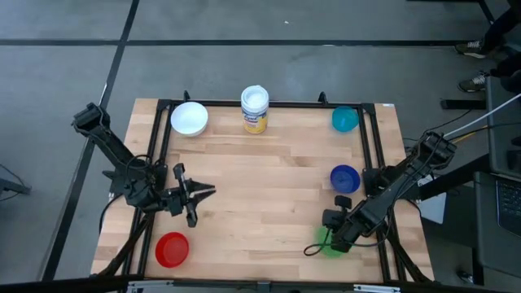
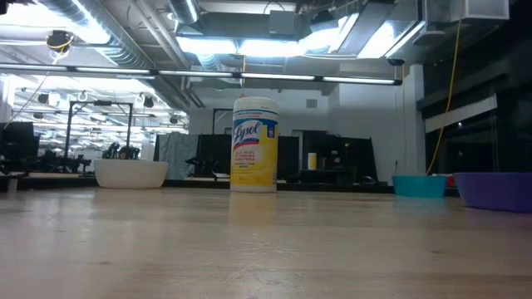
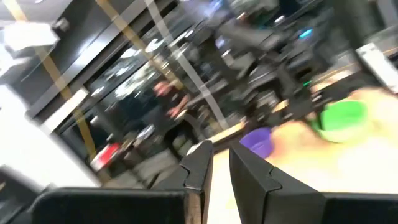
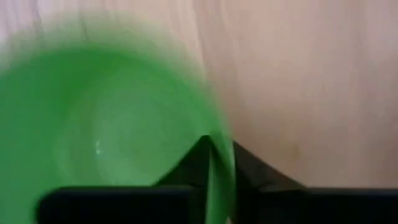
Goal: Nest bowls inside each other
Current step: Stack the green bowl on the white bowl
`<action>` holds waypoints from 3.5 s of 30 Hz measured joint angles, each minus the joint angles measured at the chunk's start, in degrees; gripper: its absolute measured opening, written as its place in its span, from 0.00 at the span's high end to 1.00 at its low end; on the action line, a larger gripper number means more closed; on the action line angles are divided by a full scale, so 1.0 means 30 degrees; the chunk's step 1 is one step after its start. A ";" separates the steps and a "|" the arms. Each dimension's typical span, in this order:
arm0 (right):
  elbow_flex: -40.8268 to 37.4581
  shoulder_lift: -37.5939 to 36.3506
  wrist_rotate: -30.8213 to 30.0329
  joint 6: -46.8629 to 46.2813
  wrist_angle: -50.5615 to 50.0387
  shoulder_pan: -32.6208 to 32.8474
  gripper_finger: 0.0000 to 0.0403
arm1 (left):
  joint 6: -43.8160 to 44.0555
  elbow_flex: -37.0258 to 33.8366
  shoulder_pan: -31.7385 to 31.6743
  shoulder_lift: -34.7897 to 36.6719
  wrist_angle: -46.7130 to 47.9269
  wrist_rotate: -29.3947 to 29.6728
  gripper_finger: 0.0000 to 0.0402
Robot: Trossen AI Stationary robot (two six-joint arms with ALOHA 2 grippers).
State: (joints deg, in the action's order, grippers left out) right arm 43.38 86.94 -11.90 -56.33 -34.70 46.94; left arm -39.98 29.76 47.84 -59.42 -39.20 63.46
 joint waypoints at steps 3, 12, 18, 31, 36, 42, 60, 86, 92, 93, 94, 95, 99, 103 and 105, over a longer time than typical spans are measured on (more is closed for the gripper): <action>0.1190 0.0003 -0.2581 0.1210 -0.0337 -0.0907 0.97 | 0.0726 0.0000 -0.0290 0.0000 0.0295 0.1791 0.88; 0.7021 -0.0016 -1.6010 1.1536 -0.0427 -0.4132 0.99 | 0.8589 -0.0022 -0.5507 0.0000 0.5100 -0.2360 0.88; 0.7570 -0.0022 -2.0629 2.0226 0.5639 -0.6920 0.99 | 1.0394 -0.0022 -0.9613 -0.0787 0.3989 -0.6716 0.88; 0.3895 0.0409 -1.6299 3.1580 2.1484 -1.0389 1.00 | -0.2499 0.2141 -0.8497 -1.0213 -0.9267 -0.1098 0.89; 0.3880 0.1181 -1.6266 3.2925 2.2722 -1.0997 1.00 | -0.3480 0.3457 -0.8439 -1.0772 -0.9879 -0.0326 0.84; 0.3845 0.2435 -1.5694 3.3528 2.4299 -1.1994 1.00 | -0.3344 0.4161 -0.8616 -1.0783 -1.0007 0.0521 0.79; 0.4932 0.3621 -1.4688 3.5867 2.6123 -1.2995 1.00 | -0.3071 0.4197 -1.0560 -1.0768 -0.9872 0.3316 0.75; 0.7331 0.2872 -0.8615 3.3085 2.3448 -1.1302 0.57 | -0.4062 0.3768 -1.3928 -1.0496 -0.9843 0.5906 0.99; 0.7730 0.1918 -1.0734 3.1708 1.8541 -0.9386 0.52 | -0.6419 0.1528 -1.7202 -0.6534 -0.9725 0.6625 1.00; 0.7745 0.1687 -1.0848 3.1023 1.7749 -0.9010 0.52 | -0.6437 0.1062 -1.7639 -0.5463 -0.9370 0.6705 1.00; 0.7756 0.1405 -1.0904 3.0316 1.6768 -0.8628 0.53 | -0.6425 0.0639 -1.7968 -0.4243 -0.8924 0.6772 1.00; 0.7756 0.1132 -1.0930 2.9698 1.5908 -0.8234 0.53 | -0.6296 0.0320 -1.8245 -0.3089 -0.8369 0.6987 1.00; 0.7756 -0.0263 -0.9758 2.7141 1.3452 -0.6651 0.58 | -0.5276 -0.0187 -1.8589 0.1223 -0.4740 0.7825 1.00; 0.7756 -0.1359 -0.8800 2.5500 1.1667 -0.5281 0.62 | -0.4378 -0.0182 -1.8273 0.4080 -0.2082 0.8862 1.00; 0.7756 -0.1836 -0.8737 2.4965 1.1370 -0.4525 0.64 | -0.4206 -0.0182 -1.8216 0.4989 -0.1842 0.8861 1.00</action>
State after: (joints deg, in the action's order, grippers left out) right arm 66.65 81.43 -38.11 18.56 -0.59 33.37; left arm -52.59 29.21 -6.81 -44.45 -44.73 90.04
